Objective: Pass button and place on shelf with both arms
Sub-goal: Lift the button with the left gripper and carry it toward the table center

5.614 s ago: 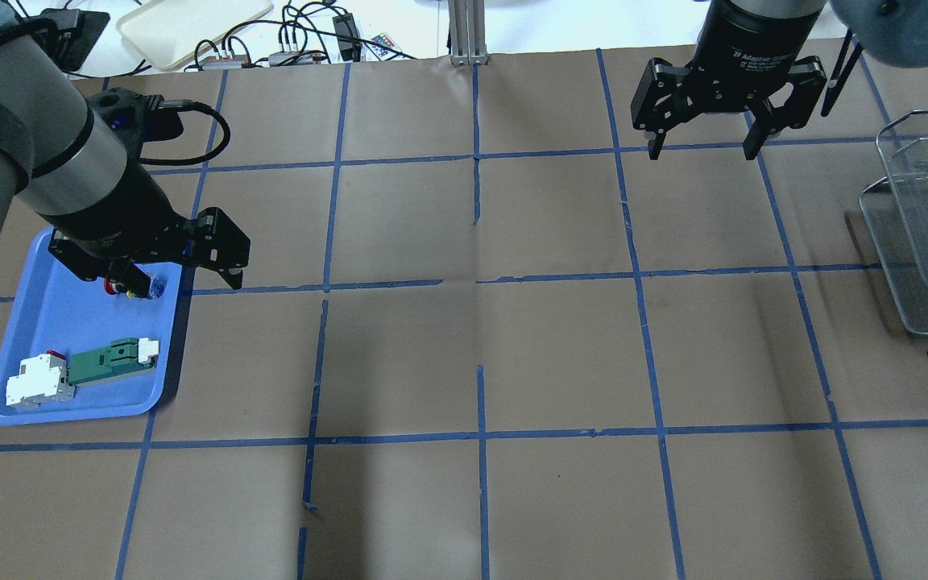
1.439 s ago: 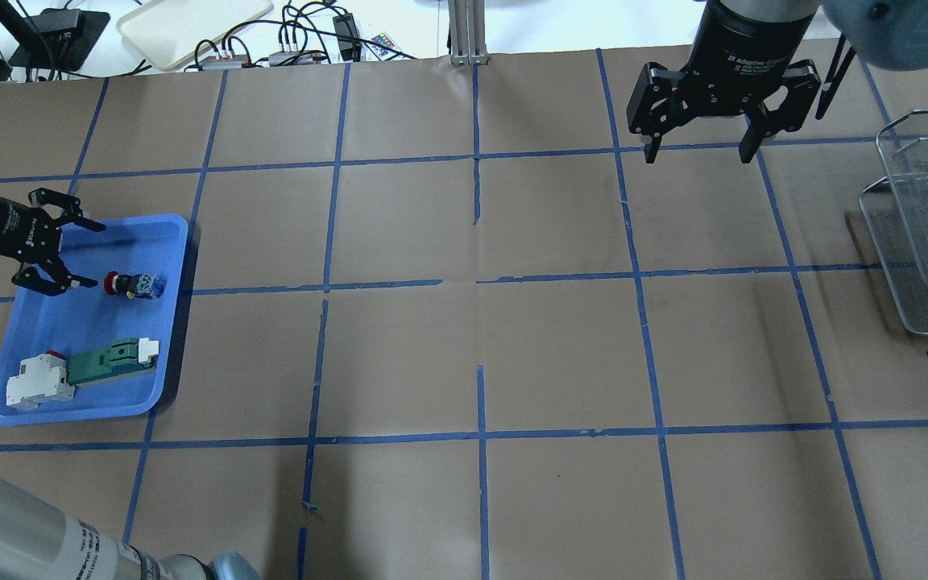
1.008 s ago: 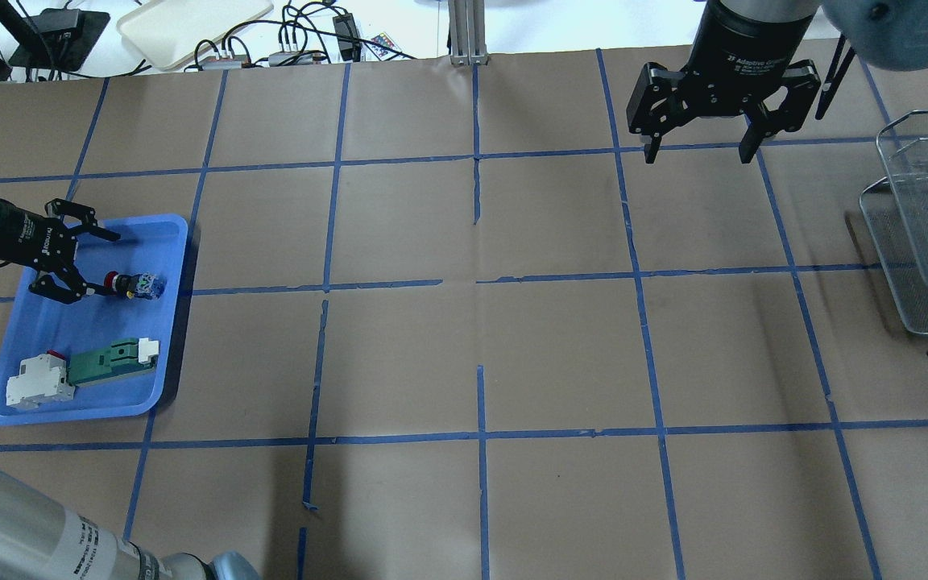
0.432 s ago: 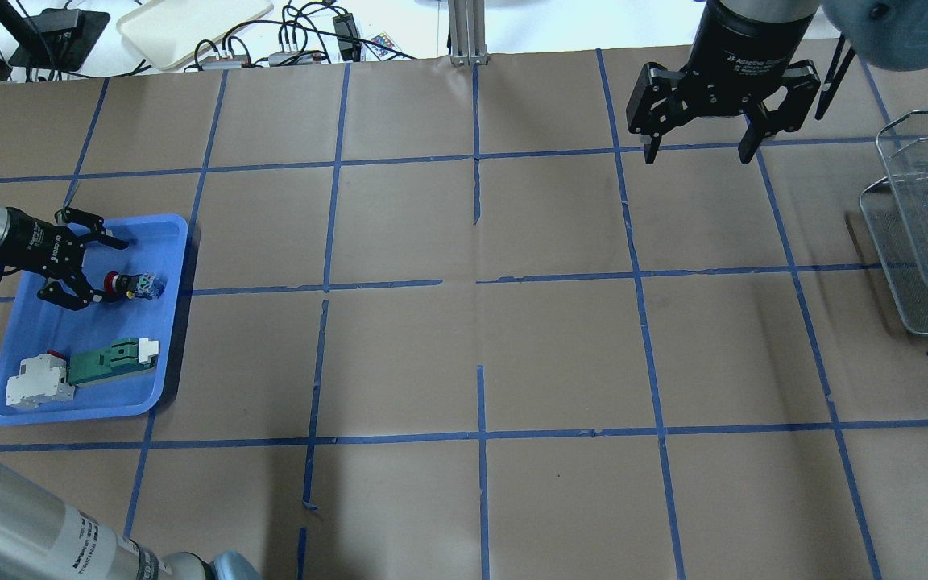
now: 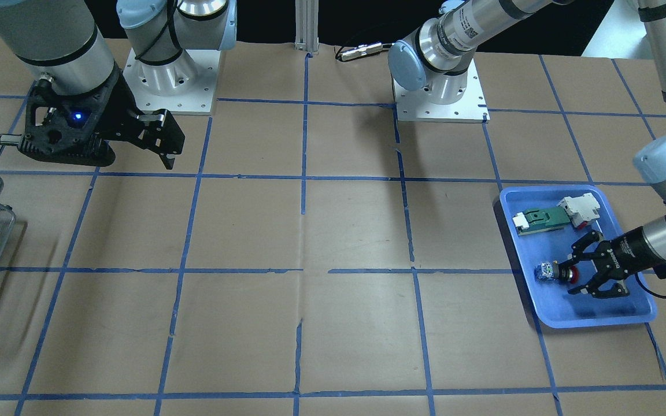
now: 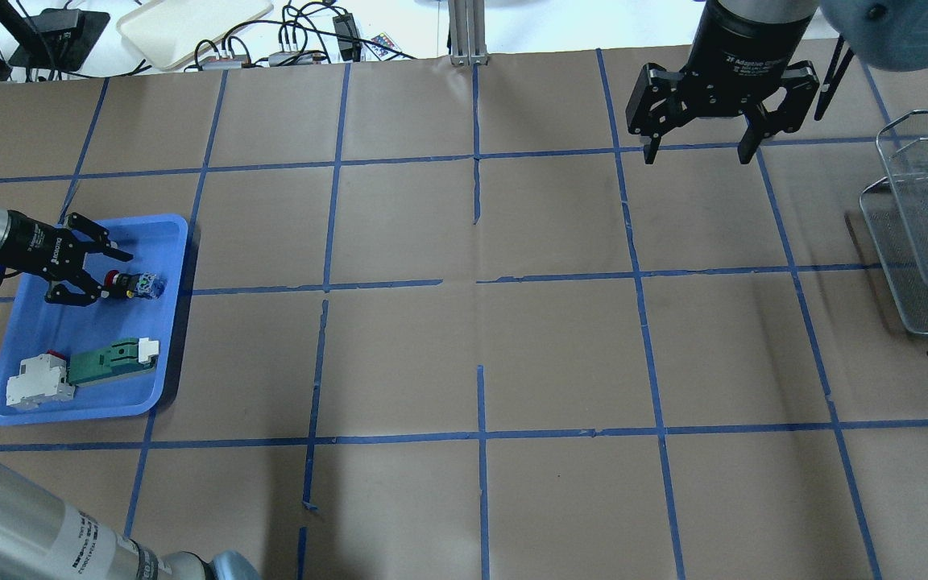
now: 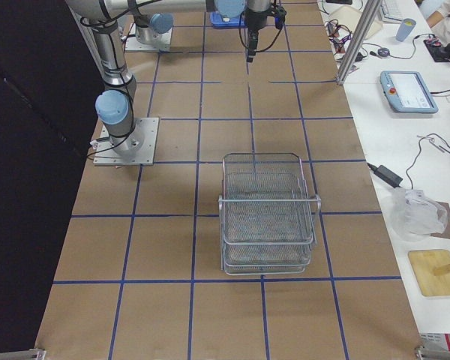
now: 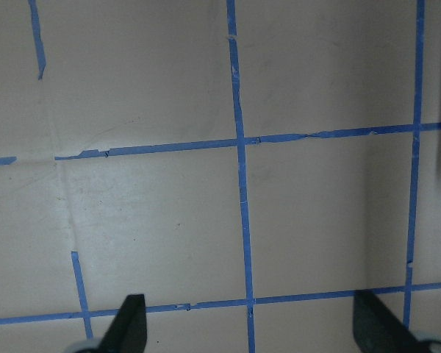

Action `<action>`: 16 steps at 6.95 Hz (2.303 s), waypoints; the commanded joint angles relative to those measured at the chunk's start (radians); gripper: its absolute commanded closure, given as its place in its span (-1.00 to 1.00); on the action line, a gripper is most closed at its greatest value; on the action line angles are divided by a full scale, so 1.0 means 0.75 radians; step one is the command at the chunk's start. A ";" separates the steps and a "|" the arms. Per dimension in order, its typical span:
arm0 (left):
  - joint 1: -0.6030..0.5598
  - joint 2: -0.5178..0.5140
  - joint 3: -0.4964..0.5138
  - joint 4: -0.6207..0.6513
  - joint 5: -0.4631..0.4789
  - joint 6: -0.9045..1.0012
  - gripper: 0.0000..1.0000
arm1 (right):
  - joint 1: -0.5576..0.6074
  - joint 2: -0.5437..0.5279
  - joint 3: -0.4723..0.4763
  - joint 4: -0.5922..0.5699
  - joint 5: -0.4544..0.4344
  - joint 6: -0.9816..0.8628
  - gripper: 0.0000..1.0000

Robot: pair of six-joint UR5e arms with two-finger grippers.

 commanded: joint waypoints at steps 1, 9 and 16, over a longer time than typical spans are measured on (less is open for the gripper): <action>0.010 0.016 0.002 -0.049 -0.007 -0.008 1.00 | 0.000 0.000 0.001 -0.003 -0.001 -0.001 -1.00; -0.612 0.345 0.155 -0.261 -0.142 -0.659 1.00 | -0.002 -0.008 -0.005 -0.077 0.029 -0.270 -1.00; -1.147 0.411 0.165 0.011 -0.222 -1.398 1.00 | -0.023 -0.040 0.003 -0.065 0.334 -1.954 -1.00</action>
